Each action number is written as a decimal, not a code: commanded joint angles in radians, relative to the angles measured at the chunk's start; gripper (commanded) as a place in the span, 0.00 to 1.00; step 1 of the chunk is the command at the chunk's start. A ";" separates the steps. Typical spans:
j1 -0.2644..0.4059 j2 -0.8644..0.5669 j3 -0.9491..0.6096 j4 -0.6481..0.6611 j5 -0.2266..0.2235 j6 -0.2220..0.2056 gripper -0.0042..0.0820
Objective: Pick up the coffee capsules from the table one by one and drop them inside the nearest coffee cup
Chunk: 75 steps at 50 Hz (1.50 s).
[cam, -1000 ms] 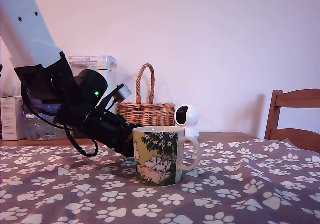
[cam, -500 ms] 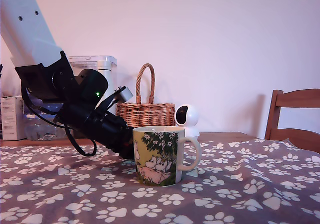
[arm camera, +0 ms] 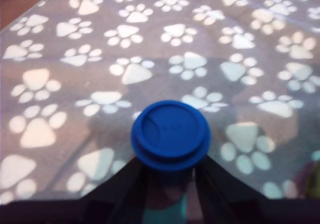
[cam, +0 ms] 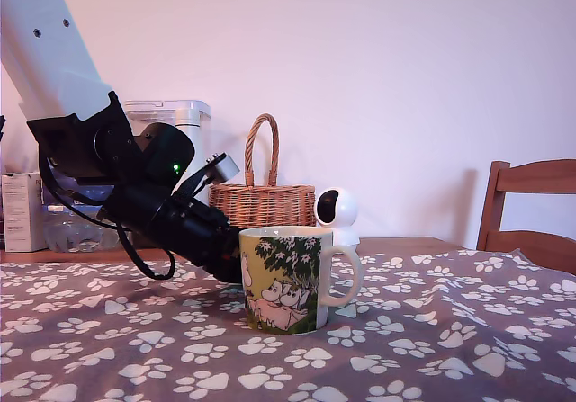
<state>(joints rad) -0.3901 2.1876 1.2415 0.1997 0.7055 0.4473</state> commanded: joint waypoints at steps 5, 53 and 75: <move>0.016 0.004 0.006 -0.023 0.035 0.005 0.11; 0.025 -0.178 0.000 -0.258 0.056 0.058 0.07; -0.002 -0.330 -0.133 -0.200 0.043 0.058 0.07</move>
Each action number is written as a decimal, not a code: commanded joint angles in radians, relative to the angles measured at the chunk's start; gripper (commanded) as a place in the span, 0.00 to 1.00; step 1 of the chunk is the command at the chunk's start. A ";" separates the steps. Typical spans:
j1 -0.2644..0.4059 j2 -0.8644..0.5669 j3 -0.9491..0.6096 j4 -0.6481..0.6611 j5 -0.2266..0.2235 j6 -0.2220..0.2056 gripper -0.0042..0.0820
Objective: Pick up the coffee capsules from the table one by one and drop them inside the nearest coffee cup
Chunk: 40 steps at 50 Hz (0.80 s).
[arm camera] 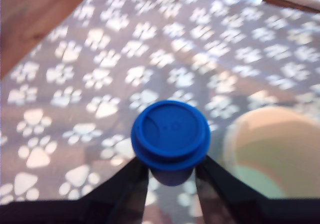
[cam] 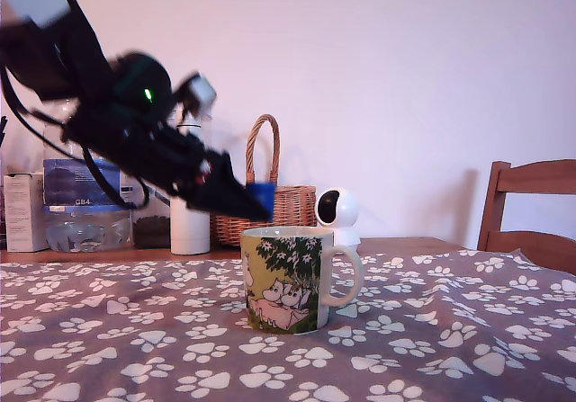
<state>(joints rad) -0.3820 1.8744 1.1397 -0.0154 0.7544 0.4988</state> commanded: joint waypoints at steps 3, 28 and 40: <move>-0.016 -0.037 -0.051 0.021 -0.016 0.007 0.07; -0.099 -0.166 -0.141 -0.042 -0.140 0.006 0.07; -0.143 -0.221 -0.140 -0.129 -0.242 0.007 0.07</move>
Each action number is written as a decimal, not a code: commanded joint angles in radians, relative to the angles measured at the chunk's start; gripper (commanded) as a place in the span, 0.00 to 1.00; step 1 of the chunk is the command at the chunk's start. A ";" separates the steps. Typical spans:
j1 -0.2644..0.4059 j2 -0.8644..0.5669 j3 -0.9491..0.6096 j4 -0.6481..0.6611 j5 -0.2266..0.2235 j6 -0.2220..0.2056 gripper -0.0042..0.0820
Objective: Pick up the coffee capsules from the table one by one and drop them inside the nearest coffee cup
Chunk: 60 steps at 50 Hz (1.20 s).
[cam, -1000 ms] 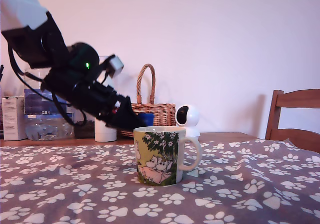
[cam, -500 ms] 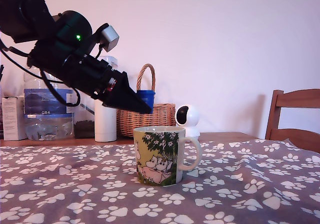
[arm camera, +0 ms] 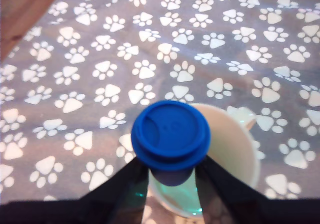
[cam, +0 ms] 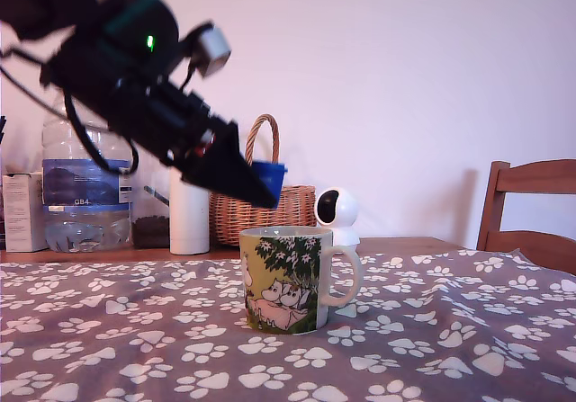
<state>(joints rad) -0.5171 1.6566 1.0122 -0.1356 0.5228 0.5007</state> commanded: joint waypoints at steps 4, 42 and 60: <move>-0.026 -0.008 -0.006 -0.030 -0.033 0.005 0.07; -0.095 0.005 0.139 -0.278 -0.204 0.058 0.07; -0.126 0.092 0.228 -0.360 -0.249 0.071 0.07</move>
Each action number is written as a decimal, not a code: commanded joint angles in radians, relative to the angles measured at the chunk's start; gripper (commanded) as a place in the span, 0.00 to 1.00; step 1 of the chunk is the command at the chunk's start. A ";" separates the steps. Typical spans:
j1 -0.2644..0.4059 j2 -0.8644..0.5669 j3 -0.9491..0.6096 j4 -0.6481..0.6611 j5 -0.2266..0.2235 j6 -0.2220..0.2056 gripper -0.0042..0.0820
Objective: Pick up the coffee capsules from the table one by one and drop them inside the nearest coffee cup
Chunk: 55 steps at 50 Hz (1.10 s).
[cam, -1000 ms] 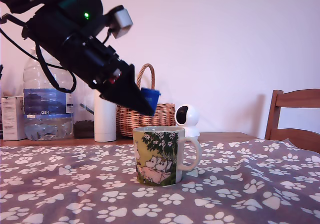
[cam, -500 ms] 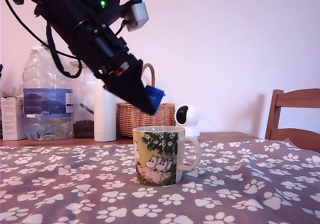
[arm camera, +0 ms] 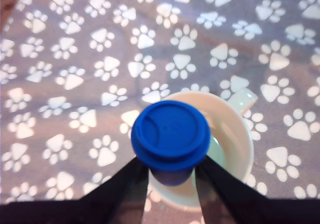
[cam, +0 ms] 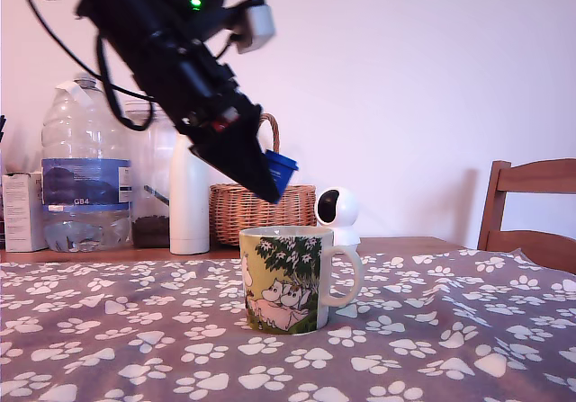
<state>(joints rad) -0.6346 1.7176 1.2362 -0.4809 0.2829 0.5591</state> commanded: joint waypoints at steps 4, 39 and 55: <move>-0.016 0.047 0.026 -0.045 -0.023 0.018 0.07; -0.033 0.084 0.057 -0.086 -0.018 0.017 0.57; -0.019 0.082 0.057 -0.060 0.055 -0.015 0.49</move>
<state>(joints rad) -0.6601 1.7782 1.2903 -0.5514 0.3187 0.5591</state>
